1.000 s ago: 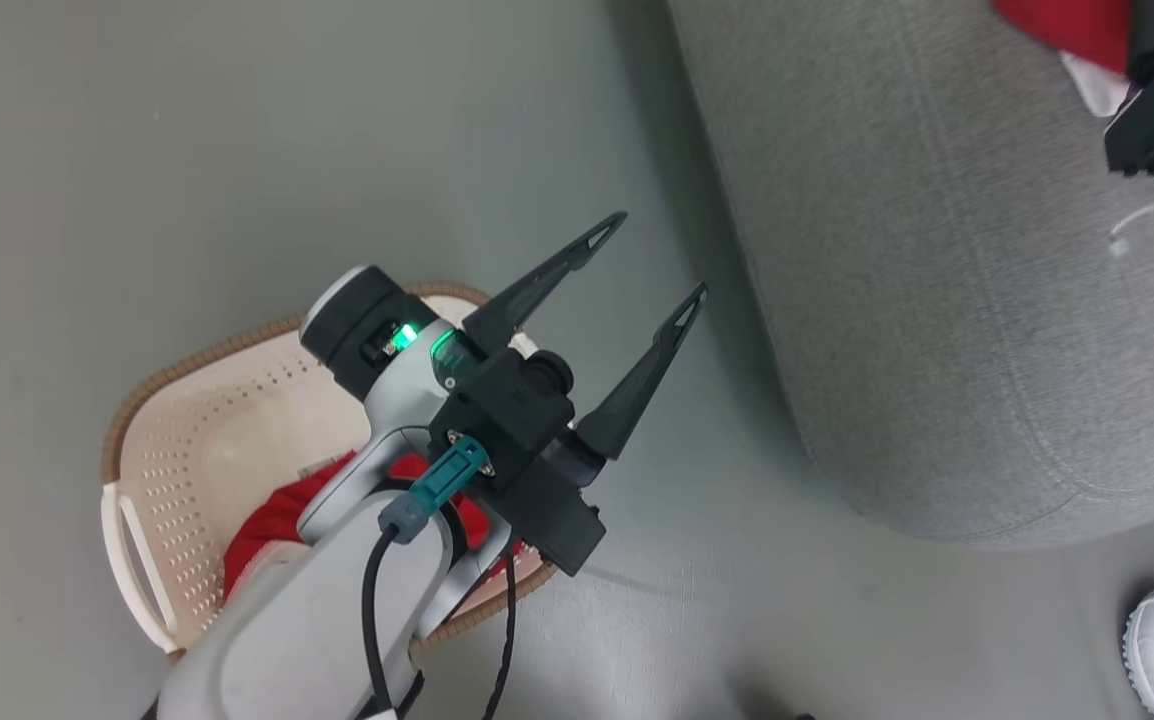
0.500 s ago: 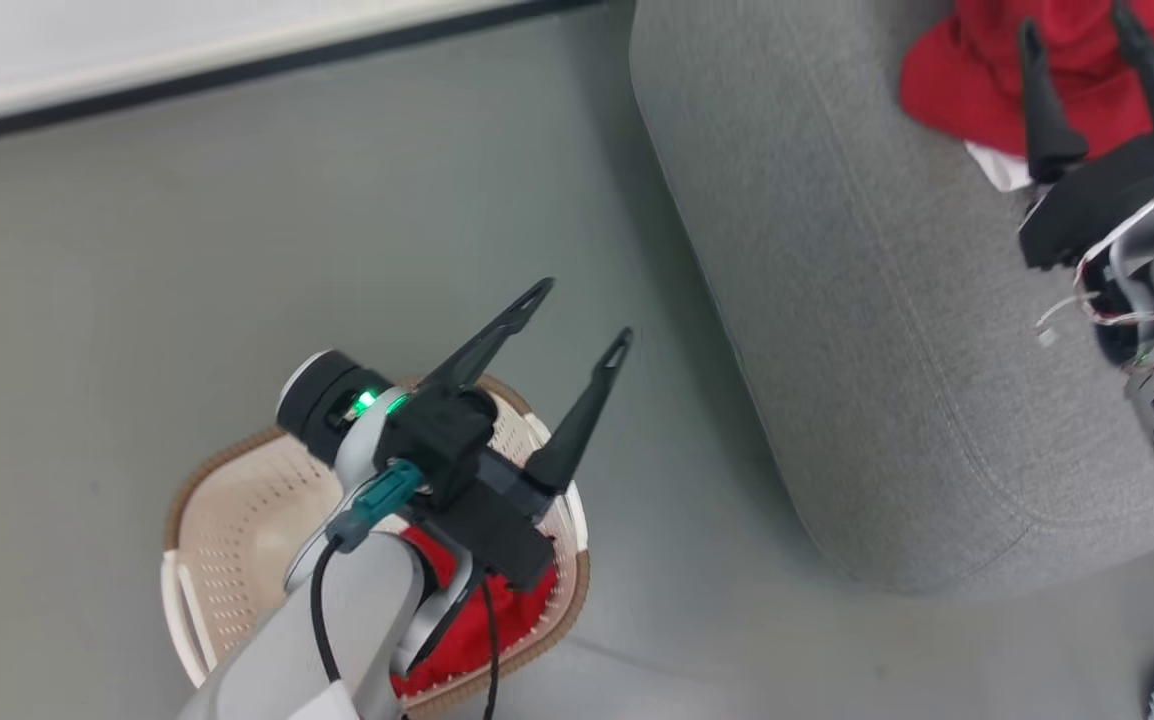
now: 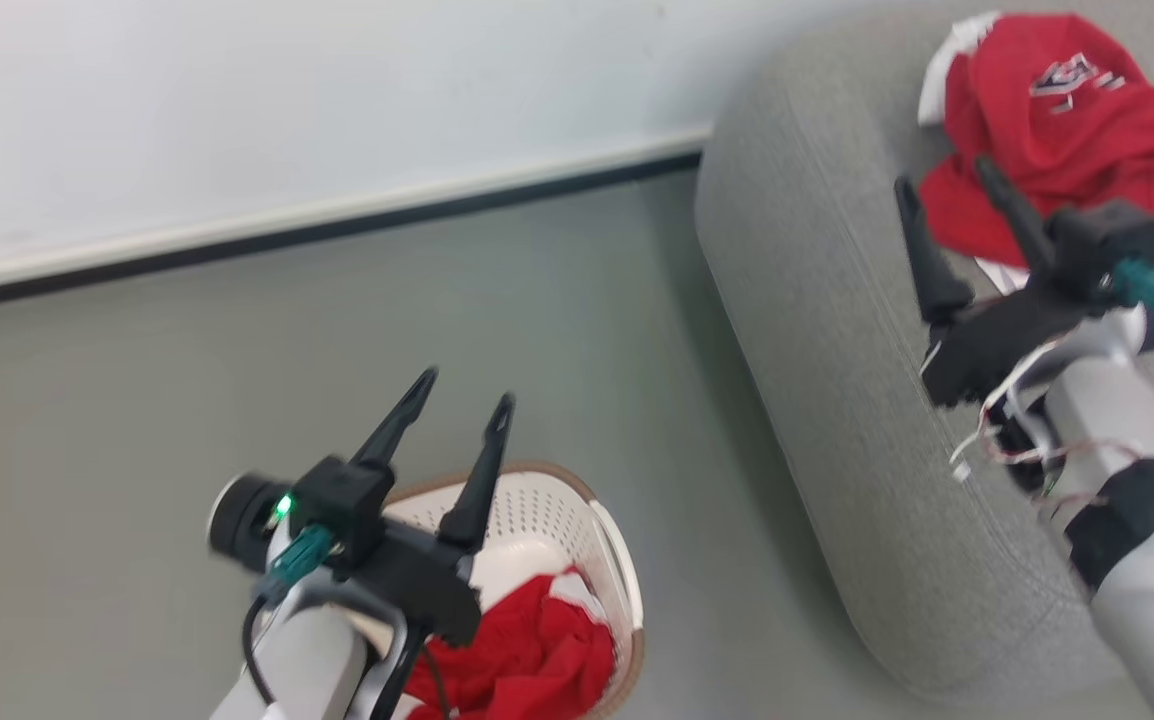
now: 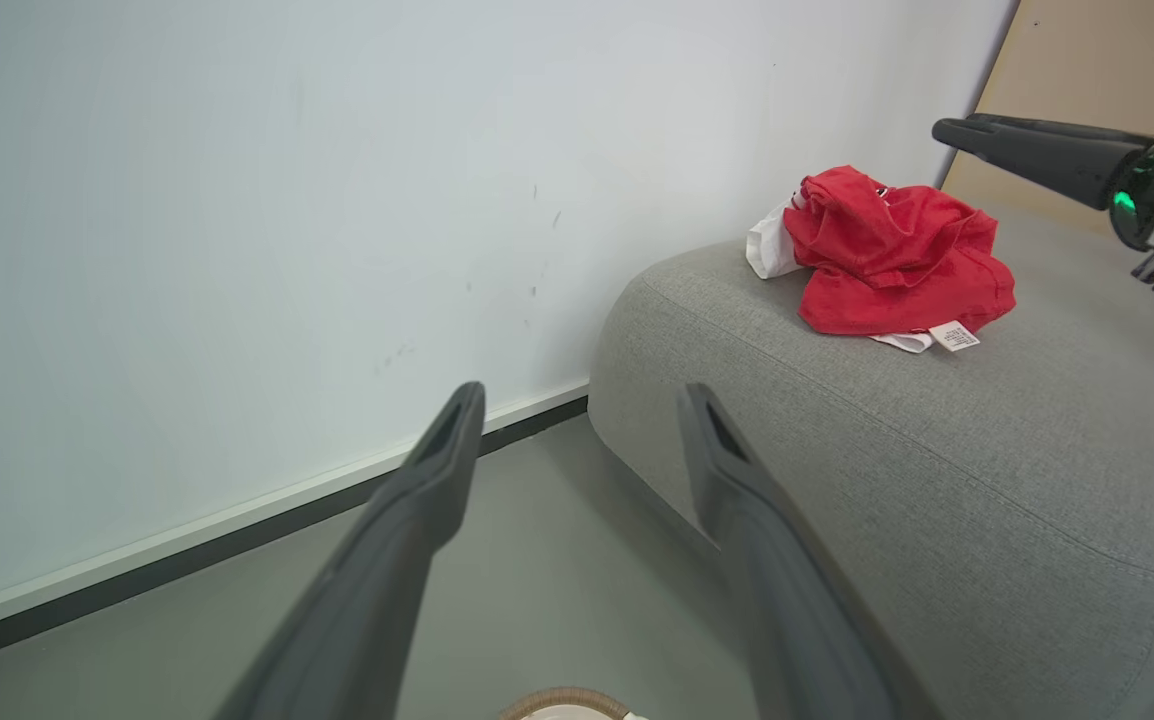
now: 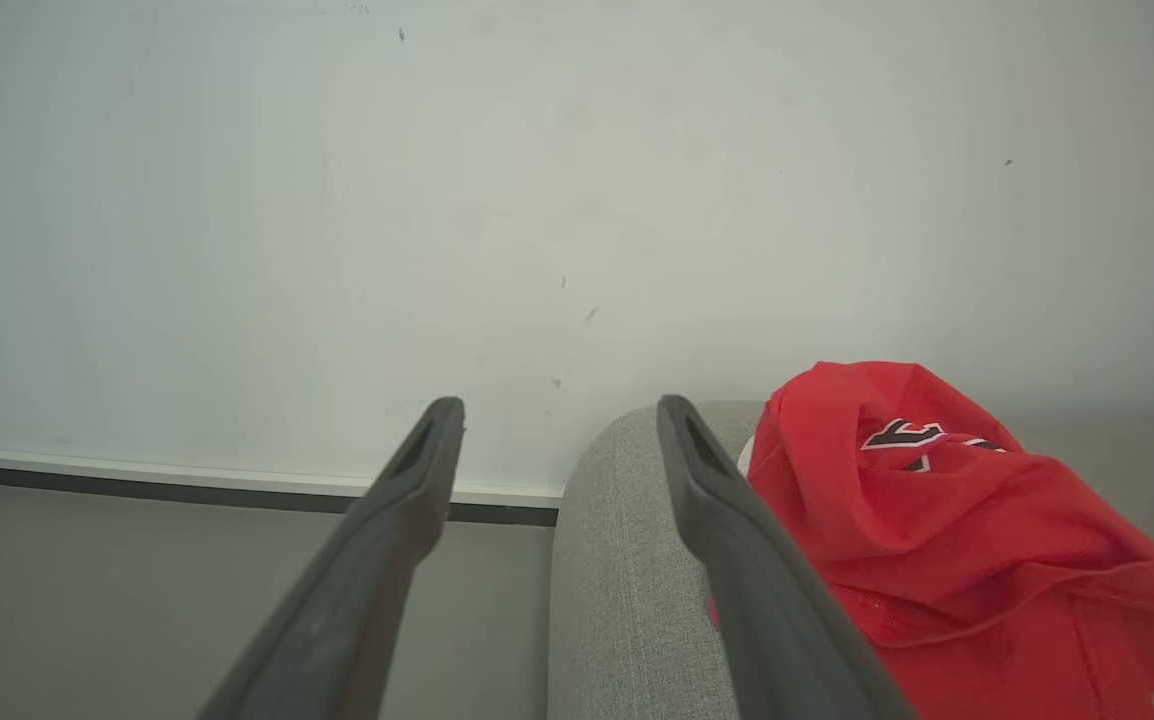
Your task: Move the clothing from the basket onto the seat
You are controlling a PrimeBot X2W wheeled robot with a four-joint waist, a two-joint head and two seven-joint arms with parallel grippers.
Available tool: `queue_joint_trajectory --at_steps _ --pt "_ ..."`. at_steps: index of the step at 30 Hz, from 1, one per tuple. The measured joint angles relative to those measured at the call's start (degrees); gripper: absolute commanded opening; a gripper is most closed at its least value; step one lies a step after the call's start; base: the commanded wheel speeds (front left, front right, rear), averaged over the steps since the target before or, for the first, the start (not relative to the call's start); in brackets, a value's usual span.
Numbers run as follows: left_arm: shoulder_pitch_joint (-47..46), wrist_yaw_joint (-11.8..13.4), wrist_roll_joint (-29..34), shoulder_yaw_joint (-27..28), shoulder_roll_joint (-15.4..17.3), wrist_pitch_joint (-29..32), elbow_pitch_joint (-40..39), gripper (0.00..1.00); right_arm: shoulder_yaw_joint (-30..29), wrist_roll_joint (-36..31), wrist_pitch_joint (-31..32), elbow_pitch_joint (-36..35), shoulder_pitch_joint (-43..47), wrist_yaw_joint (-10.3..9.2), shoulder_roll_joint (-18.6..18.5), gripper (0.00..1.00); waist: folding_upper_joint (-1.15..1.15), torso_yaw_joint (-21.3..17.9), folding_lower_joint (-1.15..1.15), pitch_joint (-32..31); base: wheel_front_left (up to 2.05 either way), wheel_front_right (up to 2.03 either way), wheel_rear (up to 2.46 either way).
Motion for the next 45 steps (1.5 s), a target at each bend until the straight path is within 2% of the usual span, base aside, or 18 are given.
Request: queue_joint_trajectory --at_steps 14,19,24,34,45 --pt "15.10 3.64 -3.66 6.92 4.22 -1.14 -1.69 1.00 -0.75 -0.59 0.00 -12.87 16.90 -4.69 1.35 1.00 0.01 5.25 0.00 -10.59 0.00 0.00 0.00" --pt "19.29 4.70 -4.79 9.35 5.20 -1.48 -4.23 1.00 -1.19 -1.55 0.01 -18.83 22.80 -7.06 1.25 1.00 0.00 6.41 0.00 -13.03 0.00 0.00 0.00" --pt "21.92 5.15 -4.86 10.98 5.71 -1.51 -6.25 1.00 -1.83 -2.13 0.00 -23.39 27.30 -8.57 0.99 1.00 0.00 6.93 0.00 -14.04 0.00 0.00 0.00" --pt "26.54 6.11 -4.65 13.56 6.10 -1.52 -10.89 1.00 -3.87 -2.96 0.00 -32.33 37.45 -10.58 0.93 1.00 0.01 6.99 0.01 -14.44 0.00 0.00 0.00" --pt "31.22 7.09 -3.28 16.93 6.05 -1.52 -15.53 1.00 -6.88 -3.57 0.00 -37.90 43.90 -11.14 0.98 1.00 0.01 6.97 0.01 -14.11 0.00 0.00 0.00"
